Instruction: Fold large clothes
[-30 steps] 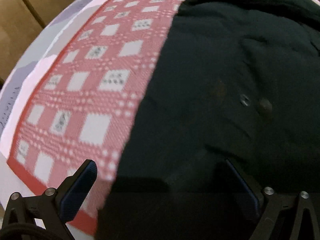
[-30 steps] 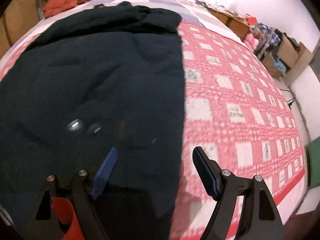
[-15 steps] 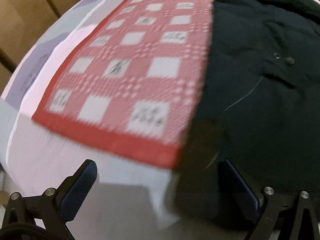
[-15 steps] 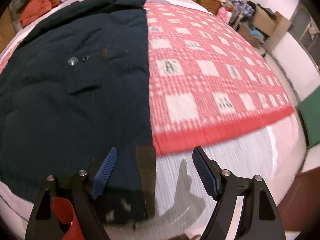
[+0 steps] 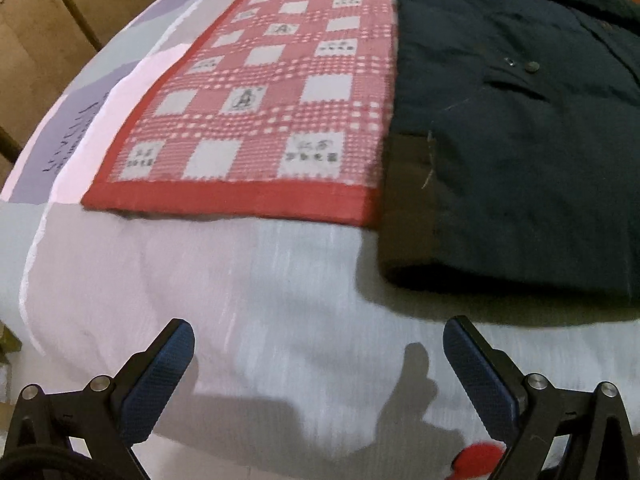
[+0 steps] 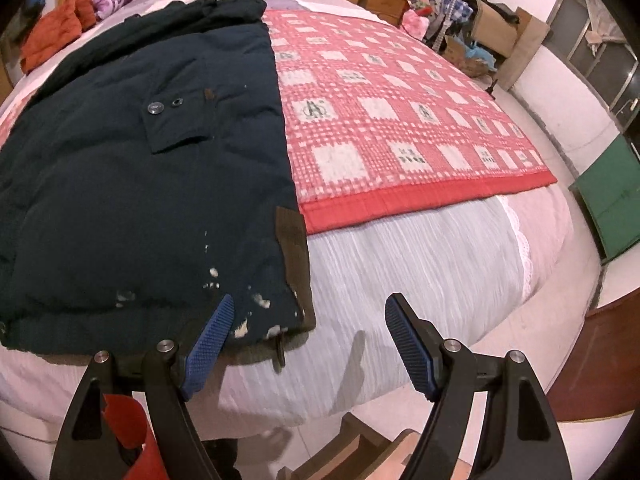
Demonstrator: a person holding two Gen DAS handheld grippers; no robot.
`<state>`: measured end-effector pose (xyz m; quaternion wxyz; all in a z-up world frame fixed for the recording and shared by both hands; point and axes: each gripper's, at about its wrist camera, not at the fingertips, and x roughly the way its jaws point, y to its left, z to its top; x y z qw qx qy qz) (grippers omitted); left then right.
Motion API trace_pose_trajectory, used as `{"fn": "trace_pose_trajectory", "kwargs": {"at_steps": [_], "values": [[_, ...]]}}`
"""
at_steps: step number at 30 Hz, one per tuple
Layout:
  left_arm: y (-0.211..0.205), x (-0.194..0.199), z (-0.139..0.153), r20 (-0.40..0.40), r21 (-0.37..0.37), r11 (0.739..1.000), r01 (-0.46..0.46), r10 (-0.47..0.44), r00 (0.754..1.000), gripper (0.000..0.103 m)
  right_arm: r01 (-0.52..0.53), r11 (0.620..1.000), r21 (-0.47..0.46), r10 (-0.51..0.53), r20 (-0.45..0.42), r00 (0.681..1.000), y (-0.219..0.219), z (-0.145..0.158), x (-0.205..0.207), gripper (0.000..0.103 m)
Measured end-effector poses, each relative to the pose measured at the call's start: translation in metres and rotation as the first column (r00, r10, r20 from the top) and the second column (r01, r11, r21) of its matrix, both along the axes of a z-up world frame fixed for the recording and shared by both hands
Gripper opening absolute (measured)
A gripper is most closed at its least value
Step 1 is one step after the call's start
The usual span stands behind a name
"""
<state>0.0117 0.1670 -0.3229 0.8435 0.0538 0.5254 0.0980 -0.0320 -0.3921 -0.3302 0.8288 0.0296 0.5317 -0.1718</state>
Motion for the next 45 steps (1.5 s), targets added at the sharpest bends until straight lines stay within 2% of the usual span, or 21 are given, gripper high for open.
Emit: {"fn": "trace_pose_trajectory", "kwargs": {"at_steps": [4, 7, 12, 16, 23, 27, 31, 33, 34, 35, 36, 38, 40, 42, 45], "values": [[-0.005, 0.025, -0.003, 0.062, 0.007, 1.0, -0.024, 0.024, 0.998, 0.103, 0.01, 1.0, -0.011, -0.009, 0.012, 1.0, 0.001, 0.001, -0.003, 0.08], [-0.002, 0.049, 0.001, 0.11, -0.019, 0.998, -0.058, 0.059, 0.992, 0.103, 0.02, 0.998, -0.062, -0.018, 0.026, 0.999, 0.0, 0.004, -0.005, 0.08], [-0.009, 0.074, 0.017, 0.179, -0.024, 0.999, -0.033, 0.037, 0.983, 0.103, 0.086, 0.992, -0.096, -0.082, 0.045, 0.996, -0.019, 0.008, -0.017, 0.08], [-0.011, 0.081, 0.014, 0.159, -0.022, 0.999, -0.034, 0.038, 0.987, 0.103, 0.076, 0.993, -0.093, -0.074, 0.023, 0.997, -0.022, 0.002, -0.023, 0.08], [-0.008, 0.078, 0.007, 0.131, -0.02, 0.998, -0.059, 0.061, 0.989, 0.103, -0.067, 0.989, -0.128, 0.058, -0.069, 0.996, 0.0, -0.015, -0.048, 0.08], [-0.01, 0.08, 0.007, 0.136, -0.015, 0.998, -0.058, 0.059, 0.989, 0.103, -0.053, 0.992, -0.119, 0.054, 0.001, 0.999, 0.002, -0.012, -0.035, 0.08], [-0.012, 0.083, 0.008, 0.145, -0.019, 0.998, -0.056, 0.059, 0.988, 0.103, -0.028, 0.995, -0.094, 0.033, 0.05, 0.998, -0.005, -0.018, 0.006, 0.08], [-0.013, 0.084, 0.008, 0.147, -0.026, 0.998, -0.049, 0.052, 0.988, 0.103, -0.033, 0.993, -0.115, 0.041, 0.068, 0.997, -0.008, -0.019, 0.019, 0.08], [-0.012, 0.085, 0.008, 0.149, -0.037, 0.998, -0.046, 0.051, 0.988, 0.103, -0.013, 0.99, -0.137, 0.024, 0.076, 0.997, -0.013, -0.02, 0.022, 0.08], [-0.012, 0.085, 0.007, 0.149, -0.048, 0.998, -0.04, 0.047, 0.988, 0.103, 0.017, 0.993, -0.12, -0.005, 0.095, 0.995, -0.022, -0.018, 0.023, 0.08], [-0.012, 0.085, 0.006, 0.149, -0.051, 0.998, -0.035, 0.043, 0.988, 0.103, 0.055, 0.996, -0.068, -0.047, 0.114, 0.992, -0.032, -0.019, 0.02, 0.081], [-0.012, 0.083, 0.003, 0.148, -0.039, 0.999, -0.024, 0.029, 0.989, 0.102, 0.105, 0.994, -0.023, -0.101, 0.113, 0.988, -0.04, -0.023, 0.016, 0.081], [-0.01, 0.08, -0.002, 0.131, -0.047, 0.999, -0.012, 0.018, 0.991, 0.101, 0.136, 0.989, -0.05, -0.13, 0.107, 0.986, -0.03, -0.024, 0.015, 0.081], [-0.012, 0.078, -0.012, 0.096, -0.062, 0.998, 0.021, -0.015, 0.995, 0.101, 0.088, 0.994, -0.066, -0.082, 0.098, 0.992, -0.016, -0.025, 0.021, 0.081], [-0.025, 0.073, -0.025, 0.083, -0.01, 0.995, 0.102, -0.101, 0.992, 0.1, -0.014, 0.989, -0.148, 0.023, 0.062, 0.998, 0.002, -0.032, 0.034, 0.081]]}}
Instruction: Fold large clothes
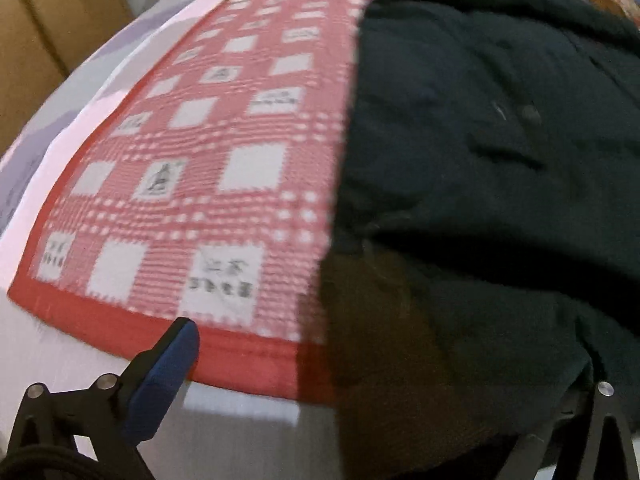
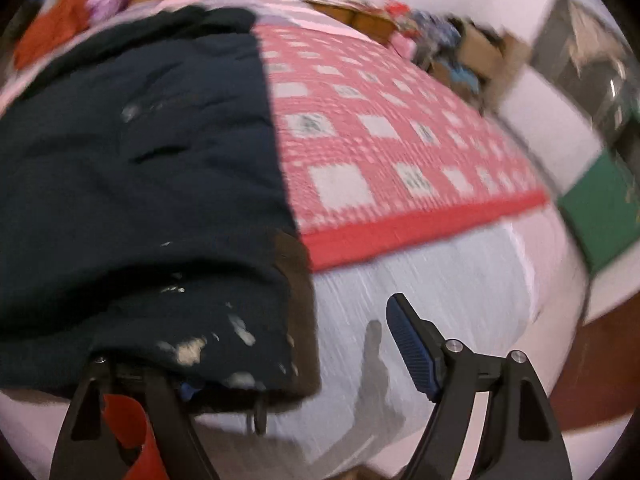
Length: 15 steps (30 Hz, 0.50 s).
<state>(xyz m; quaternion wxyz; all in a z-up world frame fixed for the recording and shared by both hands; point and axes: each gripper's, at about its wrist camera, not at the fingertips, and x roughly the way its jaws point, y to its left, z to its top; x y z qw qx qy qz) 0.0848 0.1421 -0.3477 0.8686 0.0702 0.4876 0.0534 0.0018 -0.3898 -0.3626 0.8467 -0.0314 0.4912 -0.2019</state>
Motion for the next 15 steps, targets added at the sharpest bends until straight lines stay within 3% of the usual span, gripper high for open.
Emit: {"fn": "trace_pose_trajectory", "kwargs": {"at_steps": [4, 6, 8, 10, 12, 15], "values": [[0.001, 0.0, -0.001, 0.034, -0.002, 1.0, 0.026, -0.026, 0.999, 0.096, 0.042, 0.998, 0.039, -0.042, 0.005, 0.999, -0.017, -0.005, 0.002, 0.081], [0.003, 0.001, 0.003, 0.046, -0.004, 1.0, 0.031, -0.031, 0.998, 0.082, 0.088, 0.995, 0.038, -0.088, 0.015, 0.996, -0.026, -0.001, -0.002, 0.081], [0.0, 0.0, 0.006, 0.043, -0.03, 0.998, 0.059, -0.058, 0.997, 0.055, 0.125, 0.99, 0.057, -0.127, 0.027, 0.992, -0.028, 0.001, -0.004, 0.081], [-0.008, -0.001, 0.003, 0.029, -0.04, 0.993, 0.112, -0.111, 0.993, 0.038, 0.12, 0.991, 0.052, -0.121, 0.011, 0.993, -0.022, -0.002, -0.001, 0.081], [-0.014, 0.001, -0.001, 0.03, -0.015, 0.991, 0.135, -0.135, 0.99, 0.036, 0.117, 0.991, 0.063, -0.118, 0.001, 0.993, -0.016, -0.007, 0.005, 0.083], [-0.005, 0.005, -0.004, 0.05, -0.087, 0.991, 0.099, -0.095, 0.994, 0.038, 0.166, 0.979, 0.118, -0.164, -0.022, 0.986, -0.022, -0.01, 0.009, 0.083]]}}
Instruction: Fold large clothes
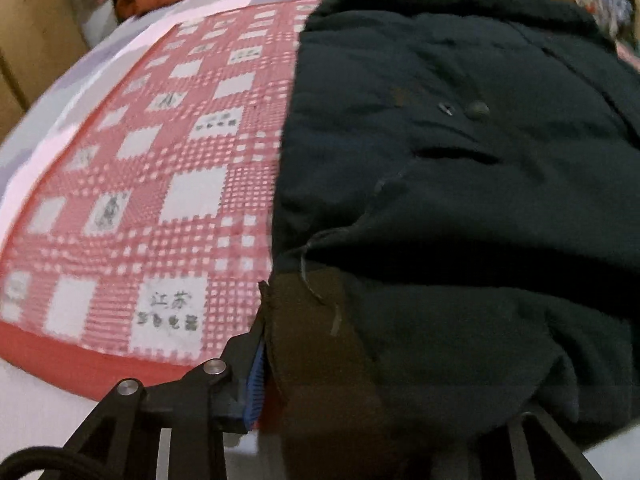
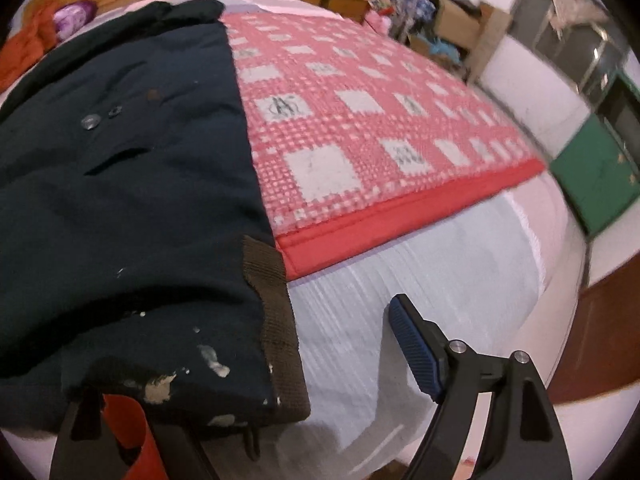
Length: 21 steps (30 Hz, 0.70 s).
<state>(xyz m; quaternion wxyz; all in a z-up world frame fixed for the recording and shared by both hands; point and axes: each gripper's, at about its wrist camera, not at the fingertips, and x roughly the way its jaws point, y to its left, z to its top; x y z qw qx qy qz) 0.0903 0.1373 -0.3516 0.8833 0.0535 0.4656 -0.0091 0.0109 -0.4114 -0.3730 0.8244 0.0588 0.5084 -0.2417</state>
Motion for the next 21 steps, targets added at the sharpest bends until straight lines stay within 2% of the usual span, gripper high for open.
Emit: {"fn": "trace_pose_trajectory", "kwargs": {"at_steps": [1, 2, 3, 4, 5, 7, 10, 15, 21], "values": [[0.002, 0.001, 0.0, -0.002, -0.013, 1.0, -0.005, 0.005, 1.0, 0.039, 0.009, 1.0, 0.025, -0.009, -0.004, 1.0, -0.003, 0.0, -0.001, 0.083], [0.001, 0.001, 0.002, -0.011, -0.006, 1.0, 0.0, 0.0, 1.0, 0.036, 0.013, 0.999, 0.045, -0.012, -0.006, 1.0, -0.007, 0.0, 0.0, 0.076], [0.001, 0.001, 0.004, -0.02, -0.009, 1.0, 0.003, -0.004, 1.0, 0.029, 0.009, 0.998, 0.07, -0.01, 0.009, 1.0, -0.008, 0.003, -0.002, 0.051], [0.003, 0.0, 0.007, -0.029, -0.019, 1.0, -0.002, 0.001, 1.0, 0.013, -0.015, 0.995, 0.101, 0.012, 0.026, 1.0, -0.006, 0.007, -0.003, 0.039], [0.007, -0.003, 0.011, -0.032, -0.03, 0.999, -0.013, 0.012, 0.999, 0.012, -0.044, 0.994, 0.097, 0.042, 0.027, 0.999, 0.001, 0.011, -0.002, 0.017], [0.018, -0.012, 0.022, -0.022, -0.058, 0.998, -0.029, 0.028, 0.999, 0.013, -0.065, 0.995, 0.075, 0.062, 0.042, 0.997, 0.01, 0.021, -0.004, 0.017], [0.018, -0.022, 0.043, 0.0, -0.066, 0.998, -0.005, 0.005, 1.0, 0.013, -0.041, 0.99, 0.134, 0.029, 0.09, 0.995, 0.0, 0.037, -0.012, 0.016], [0.021, -0.025, 0.076, 0.044, -0.099, 0.995, 0.002, 0.002, 0.999, 0.013, -0.094, 0.99, 0.106, 0.078, 0.15, 0.986, -0.005, 0.076, -0.012, 0.016], [0.013, -0.051, 0.104, 0.03, -0.078, 0.995, 0.056, -0.054, 0.998, 0.013, -0.129, 0.988, 0.087, 0.111, 0.181, 0.977, -0.011, 0.117, -0.028, 0.016]]}}
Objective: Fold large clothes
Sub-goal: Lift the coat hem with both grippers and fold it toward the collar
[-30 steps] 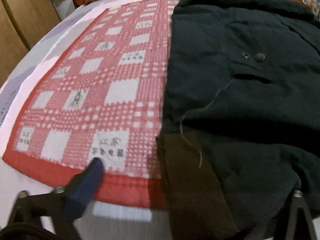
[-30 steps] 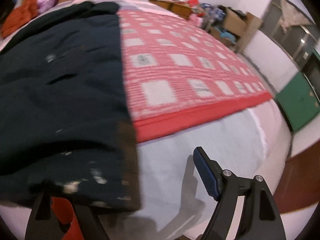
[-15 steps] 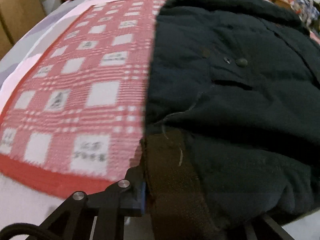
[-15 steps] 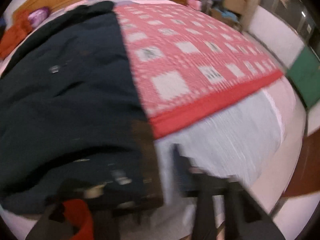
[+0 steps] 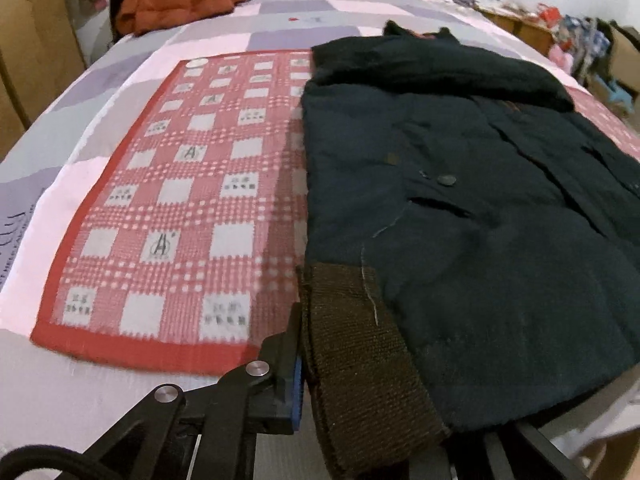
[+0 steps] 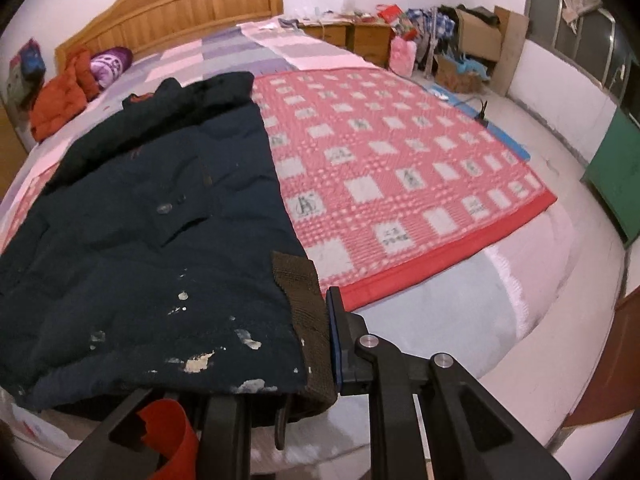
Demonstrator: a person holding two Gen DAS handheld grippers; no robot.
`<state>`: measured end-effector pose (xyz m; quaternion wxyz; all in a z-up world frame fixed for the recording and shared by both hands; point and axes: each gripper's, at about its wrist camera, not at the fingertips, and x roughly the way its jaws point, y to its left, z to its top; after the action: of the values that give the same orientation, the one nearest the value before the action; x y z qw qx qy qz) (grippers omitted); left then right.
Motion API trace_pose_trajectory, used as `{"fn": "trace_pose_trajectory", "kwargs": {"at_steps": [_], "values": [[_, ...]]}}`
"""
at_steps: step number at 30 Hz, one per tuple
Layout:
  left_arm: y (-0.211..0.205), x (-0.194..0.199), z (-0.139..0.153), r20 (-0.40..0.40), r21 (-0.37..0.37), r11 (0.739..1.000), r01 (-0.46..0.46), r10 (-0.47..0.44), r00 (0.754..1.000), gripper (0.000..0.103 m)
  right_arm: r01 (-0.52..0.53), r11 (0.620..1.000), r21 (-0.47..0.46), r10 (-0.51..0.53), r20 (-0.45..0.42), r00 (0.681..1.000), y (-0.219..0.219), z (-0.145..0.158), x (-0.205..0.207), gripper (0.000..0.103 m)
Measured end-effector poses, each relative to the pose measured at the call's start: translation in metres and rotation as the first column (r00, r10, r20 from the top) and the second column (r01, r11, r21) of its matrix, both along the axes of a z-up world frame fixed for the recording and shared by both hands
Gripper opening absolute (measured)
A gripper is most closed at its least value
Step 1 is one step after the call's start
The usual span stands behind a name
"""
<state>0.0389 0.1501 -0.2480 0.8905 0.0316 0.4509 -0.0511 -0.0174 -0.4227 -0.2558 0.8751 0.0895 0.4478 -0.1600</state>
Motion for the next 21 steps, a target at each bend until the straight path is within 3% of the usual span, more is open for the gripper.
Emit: {"fn": "trace_pose_trajectory", "kwargs": {"at_steps": [8, 15, 17, 21], "values": [[0.009, -0.074, 0.029, -0.144, 0.007, 1.0, 0.011, -0.01, 0.989, 0.013, -0.106, 0.994, -0.017, 0.103, -0.141, 0.985, 0.008, 0.042, -0.067, 0.015], [0.013, -0.143, 0.069, -0.331, 0.035, 0.999, 0.024, -0.011, 0.944, 0.014, -0.141, 0.99, -0.017, 0.129, -0.318, 0.939, 0.016, 0.11, -0.151, 0.015], [0.01, -0.14, 0.077, -0.33, 0.043, 0.998, 0.049, -0.032, 0.943, 0.015, -0.133, 0.991, -0.019, 0.12, -0.32, 0.94, 0.013, 0.126, -0.156, 0.015], [0.011, -0.094, 0.095, -0.223, 0.042, 0.999, 0.029, -0.019, 0.975, 0.015, -0.15, 0.987, -0.049, 0.136, -0.22, 0.966, 0.01, 0.148, -0.122, 0.014]]}}
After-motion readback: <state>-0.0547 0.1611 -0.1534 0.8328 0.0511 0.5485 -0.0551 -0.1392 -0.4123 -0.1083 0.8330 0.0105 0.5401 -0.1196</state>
